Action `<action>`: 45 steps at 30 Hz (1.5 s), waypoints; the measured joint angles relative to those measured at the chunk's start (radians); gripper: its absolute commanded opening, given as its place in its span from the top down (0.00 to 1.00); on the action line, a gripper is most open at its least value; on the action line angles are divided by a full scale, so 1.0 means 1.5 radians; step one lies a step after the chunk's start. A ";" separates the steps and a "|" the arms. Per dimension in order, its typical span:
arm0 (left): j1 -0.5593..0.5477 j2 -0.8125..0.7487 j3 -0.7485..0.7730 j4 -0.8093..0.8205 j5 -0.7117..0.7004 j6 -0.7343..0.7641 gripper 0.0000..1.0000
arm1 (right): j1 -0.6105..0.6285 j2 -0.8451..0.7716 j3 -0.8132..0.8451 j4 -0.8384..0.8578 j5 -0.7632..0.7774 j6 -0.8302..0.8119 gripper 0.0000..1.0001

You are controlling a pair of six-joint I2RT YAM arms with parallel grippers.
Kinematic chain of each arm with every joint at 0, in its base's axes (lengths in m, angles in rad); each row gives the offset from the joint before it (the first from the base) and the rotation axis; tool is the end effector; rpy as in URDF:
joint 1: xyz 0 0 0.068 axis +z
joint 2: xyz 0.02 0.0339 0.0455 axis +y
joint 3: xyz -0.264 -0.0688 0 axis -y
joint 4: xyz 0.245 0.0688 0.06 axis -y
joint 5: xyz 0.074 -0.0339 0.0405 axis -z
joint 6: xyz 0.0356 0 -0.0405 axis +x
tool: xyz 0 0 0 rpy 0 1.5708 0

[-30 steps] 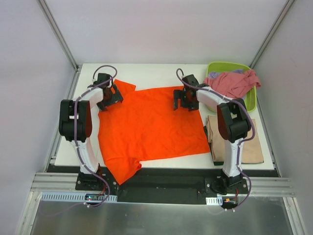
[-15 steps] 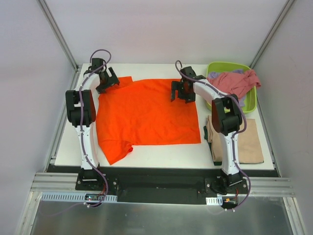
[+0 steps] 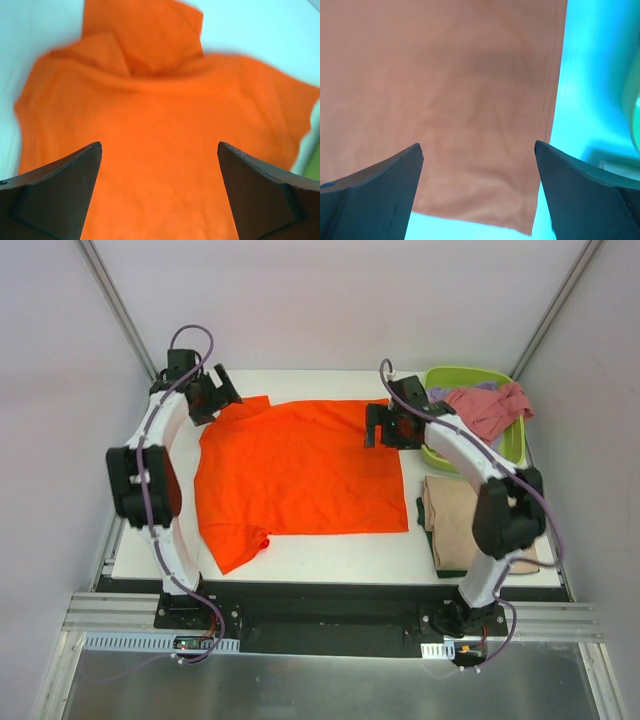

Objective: Fold and stack the t-shirts
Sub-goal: Flatten out the tshirt, then grap the side of the flattened tshirt closest away from the robot with both arms

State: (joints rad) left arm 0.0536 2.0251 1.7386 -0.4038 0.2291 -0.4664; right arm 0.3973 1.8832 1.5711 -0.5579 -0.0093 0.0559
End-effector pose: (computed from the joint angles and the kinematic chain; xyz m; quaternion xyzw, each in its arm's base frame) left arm 0.4714 0.0172 0.2698 -0.1840 0.8810 -0.1880 0.3932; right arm 0.3903 0.1641 0.2628 -0.1611 0.9253 0.0814 0.3335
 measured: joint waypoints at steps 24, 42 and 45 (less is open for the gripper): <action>-0.186 -0.882 -0.830 -0.231 -0.164 -0.311 0.16 | 0.073 -0.375 -0.468 0.113 0.003 0.061 0.04; -0.224 -0.815 -0.860 -0.321 -0.247 -0.453 0.62 | 0.073 -0.374 -0.468 0.113 0.003 0.041 0.04; -0.224 -0.815 -0.866 -0.307 -0.246 -0.453 0.66 | 0.073 -0.371 -0.468 0.112 0.012 0.039 0.04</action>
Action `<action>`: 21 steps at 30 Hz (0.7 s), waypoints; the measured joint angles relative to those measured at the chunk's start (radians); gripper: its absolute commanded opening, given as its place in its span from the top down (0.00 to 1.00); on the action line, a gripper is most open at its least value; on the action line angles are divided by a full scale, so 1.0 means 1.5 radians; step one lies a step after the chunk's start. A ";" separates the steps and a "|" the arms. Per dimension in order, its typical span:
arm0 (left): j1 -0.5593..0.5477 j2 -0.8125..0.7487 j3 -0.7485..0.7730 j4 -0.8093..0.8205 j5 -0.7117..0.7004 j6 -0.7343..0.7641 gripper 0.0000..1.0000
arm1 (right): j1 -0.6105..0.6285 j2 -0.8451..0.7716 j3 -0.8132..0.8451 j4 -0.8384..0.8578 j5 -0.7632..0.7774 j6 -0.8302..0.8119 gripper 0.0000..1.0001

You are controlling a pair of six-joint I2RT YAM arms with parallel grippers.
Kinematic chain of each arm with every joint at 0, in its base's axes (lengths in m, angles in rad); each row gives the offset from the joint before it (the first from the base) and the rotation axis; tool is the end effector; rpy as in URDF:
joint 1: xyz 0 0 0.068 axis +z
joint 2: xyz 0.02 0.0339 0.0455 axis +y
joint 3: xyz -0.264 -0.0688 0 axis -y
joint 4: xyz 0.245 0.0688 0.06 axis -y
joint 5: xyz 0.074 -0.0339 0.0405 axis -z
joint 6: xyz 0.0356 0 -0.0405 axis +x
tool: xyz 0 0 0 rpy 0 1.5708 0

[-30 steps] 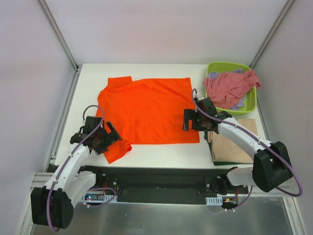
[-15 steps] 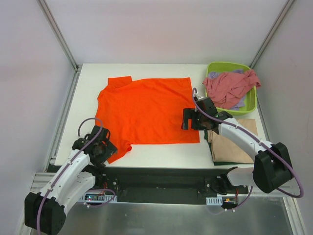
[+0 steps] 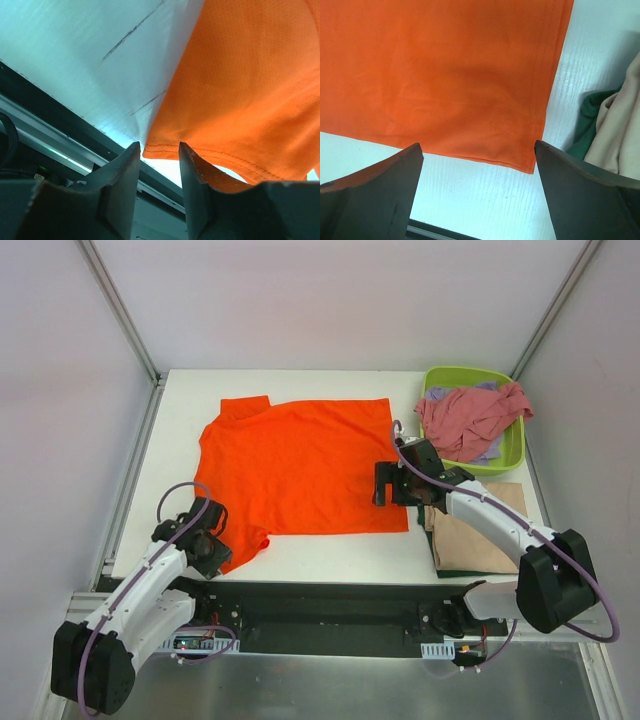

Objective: Fold and stack the t-shirts
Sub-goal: Grap the side of the flattened tshirt closest away from the robot with both arms

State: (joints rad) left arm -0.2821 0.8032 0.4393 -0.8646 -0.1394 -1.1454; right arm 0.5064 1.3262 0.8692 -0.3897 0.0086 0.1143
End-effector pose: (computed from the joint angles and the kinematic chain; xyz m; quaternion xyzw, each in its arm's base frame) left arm 0.1201 -0.0297 0.1694 -0.4220 0.8879 -0.0594 0.1734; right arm 0.2406 0.1331 0.2333 -0.1807 0.9175 0.1043 0.3385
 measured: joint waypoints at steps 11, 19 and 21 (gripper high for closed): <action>0.000 0.042 -0.009 0.039 0.005 0.005 1.00 | 0.000 0.006 0.000 -0.003 0.020 -0.002 0.04; 0.000 0.002 -0.009 0.051 -0.006 0.020 1.00 | 0.021 0.006 0.000 -0.024 0.055 0.009 0.04; 0.000 -0.013 -0.005 0.050 -0.019 0.029 1.00 | 0.050 0.006 0.000 -0.037 0.071 0.012 0.04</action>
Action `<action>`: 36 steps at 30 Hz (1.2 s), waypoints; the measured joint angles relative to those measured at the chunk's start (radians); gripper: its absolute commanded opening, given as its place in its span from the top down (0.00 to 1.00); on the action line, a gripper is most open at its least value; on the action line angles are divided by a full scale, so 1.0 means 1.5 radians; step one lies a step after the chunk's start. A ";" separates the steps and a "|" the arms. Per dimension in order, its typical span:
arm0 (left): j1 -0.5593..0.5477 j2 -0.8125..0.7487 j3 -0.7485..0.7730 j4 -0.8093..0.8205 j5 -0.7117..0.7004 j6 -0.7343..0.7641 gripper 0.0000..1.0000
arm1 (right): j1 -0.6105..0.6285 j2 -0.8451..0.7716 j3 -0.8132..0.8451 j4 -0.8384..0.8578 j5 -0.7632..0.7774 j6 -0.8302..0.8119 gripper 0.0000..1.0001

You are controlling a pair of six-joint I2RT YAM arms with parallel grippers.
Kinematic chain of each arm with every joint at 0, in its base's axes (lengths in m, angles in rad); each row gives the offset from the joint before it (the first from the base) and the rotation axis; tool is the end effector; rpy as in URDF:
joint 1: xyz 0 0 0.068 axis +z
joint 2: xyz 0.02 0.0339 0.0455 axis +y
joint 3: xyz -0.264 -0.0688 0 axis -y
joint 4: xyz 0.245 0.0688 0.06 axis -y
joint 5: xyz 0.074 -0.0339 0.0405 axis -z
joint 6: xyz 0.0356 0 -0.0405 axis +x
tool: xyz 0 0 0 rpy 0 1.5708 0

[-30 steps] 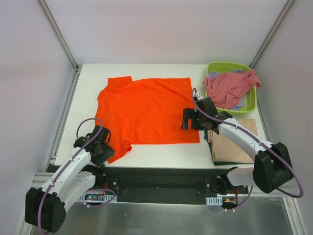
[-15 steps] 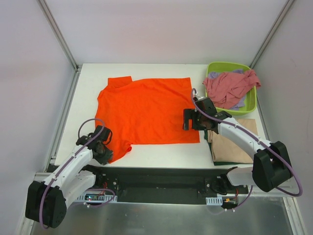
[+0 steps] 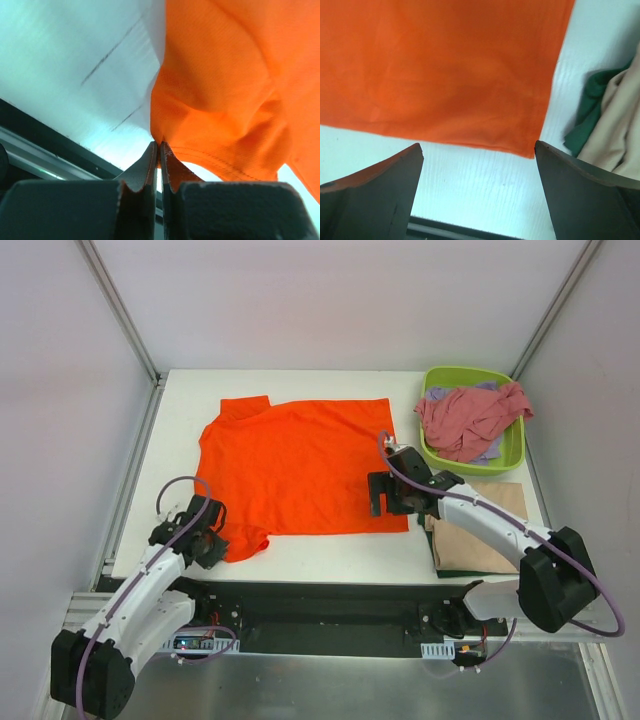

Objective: Fold and stack the t-shirts
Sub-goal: Grap the side of the flattened tshirt closest away from the robot with both arms

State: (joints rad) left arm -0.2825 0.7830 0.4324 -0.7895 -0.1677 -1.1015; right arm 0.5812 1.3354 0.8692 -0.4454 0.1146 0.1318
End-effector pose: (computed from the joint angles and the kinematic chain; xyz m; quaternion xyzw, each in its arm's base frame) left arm 0.1257 -0.0303 0.1728 -0.4040 0.8859 -0.0729 0.2162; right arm 0.2289 0.1455 0.2272 -0.1924 0.9250 0.0620 0.3217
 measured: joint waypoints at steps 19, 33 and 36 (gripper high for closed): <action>0.063 -0.080 0.011 0.000 -0.136 0.014 1.00 | 0.107 -0.023 -0.071 -0.073 0.054 0.110 0.03; 0.068 -0.116 0.011 -0.003 -0.136 0.019 1.00 | 0.107 -0.017 -0.101 -0.048 0.106 0.153 0.32; 0.067 -0.116 0.011 -0.003 -0.136 0.022 1.00 | 0.103 -0.011 -0.111 -0.034 0.114 0.157 0.36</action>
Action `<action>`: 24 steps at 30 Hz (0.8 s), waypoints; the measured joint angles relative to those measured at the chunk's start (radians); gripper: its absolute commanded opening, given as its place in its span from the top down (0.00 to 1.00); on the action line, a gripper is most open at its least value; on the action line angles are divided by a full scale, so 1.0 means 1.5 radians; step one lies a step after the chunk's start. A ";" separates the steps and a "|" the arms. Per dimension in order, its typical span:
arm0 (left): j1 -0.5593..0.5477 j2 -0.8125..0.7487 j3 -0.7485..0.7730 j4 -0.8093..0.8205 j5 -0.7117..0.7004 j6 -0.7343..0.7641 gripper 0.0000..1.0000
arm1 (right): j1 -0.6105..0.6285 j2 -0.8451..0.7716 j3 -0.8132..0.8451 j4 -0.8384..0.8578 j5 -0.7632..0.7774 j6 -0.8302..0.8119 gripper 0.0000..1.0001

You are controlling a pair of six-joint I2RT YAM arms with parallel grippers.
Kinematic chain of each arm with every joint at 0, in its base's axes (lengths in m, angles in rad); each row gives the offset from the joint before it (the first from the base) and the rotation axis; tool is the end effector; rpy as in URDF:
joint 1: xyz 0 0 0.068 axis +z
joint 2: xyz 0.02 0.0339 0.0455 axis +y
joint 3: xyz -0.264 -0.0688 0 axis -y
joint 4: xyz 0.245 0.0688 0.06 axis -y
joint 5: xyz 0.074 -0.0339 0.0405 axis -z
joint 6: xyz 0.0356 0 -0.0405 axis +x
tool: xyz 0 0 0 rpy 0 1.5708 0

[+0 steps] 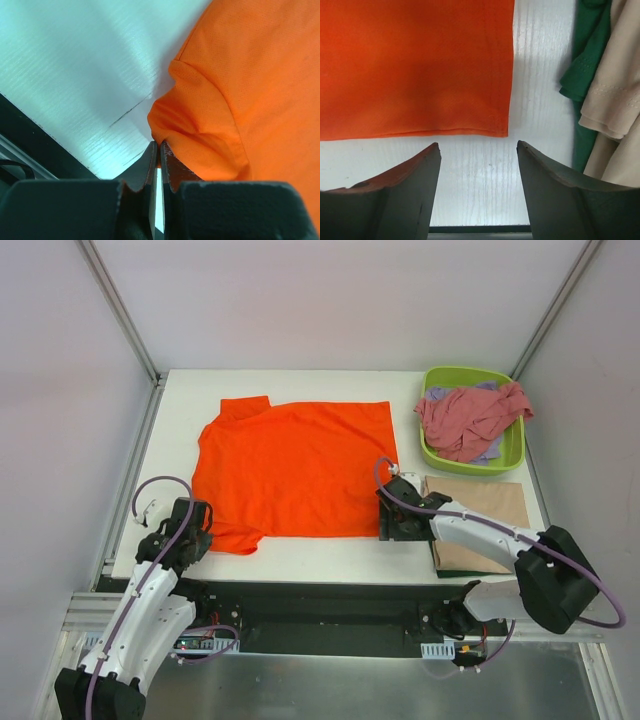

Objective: Fold and stack the t-shirts
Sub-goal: Grap the side of the flattened tshirt closest away from the robot with both arms

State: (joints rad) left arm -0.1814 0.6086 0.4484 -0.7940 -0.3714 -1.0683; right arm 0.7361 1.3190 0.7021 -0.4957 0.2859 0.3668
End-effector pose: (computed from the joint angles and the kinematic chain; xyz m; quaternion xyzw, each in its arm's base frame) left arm 0.1172 -0.0084 0.1971 -0.4524 0.8219 -0.0318 0.3448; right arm 0.1821 0.1514 0.1794 -0.1452 0.9535 -0.0004 0.2642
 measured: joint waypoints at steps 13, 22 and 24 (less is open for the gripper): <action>0.000 0.006 0.000 0.000 0.000 0.006 1.00 | -0.044 0.054 -0.003 0.065 -0.023 -0.004 0.62; 0.000 0.010 0.001 -0.001 0.005 0.007 1.00 | -0.047 0.055 -0.003 0.076 -0.036 -0.013 0.90; 0.000 0.011 0.004 -0.003 0.010 0.010 1.00 | -0.047 0.055 -0.004 0.078 -0.041 -0.018 0.95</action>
State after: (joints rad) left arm -0.1814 0.6247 0.4541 -0.7990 -0.3557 -1.0534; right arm 0.6662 1.4017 0.6960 -0.3782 0.2249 0.3393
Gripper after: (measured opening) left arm 0.008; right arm 0.123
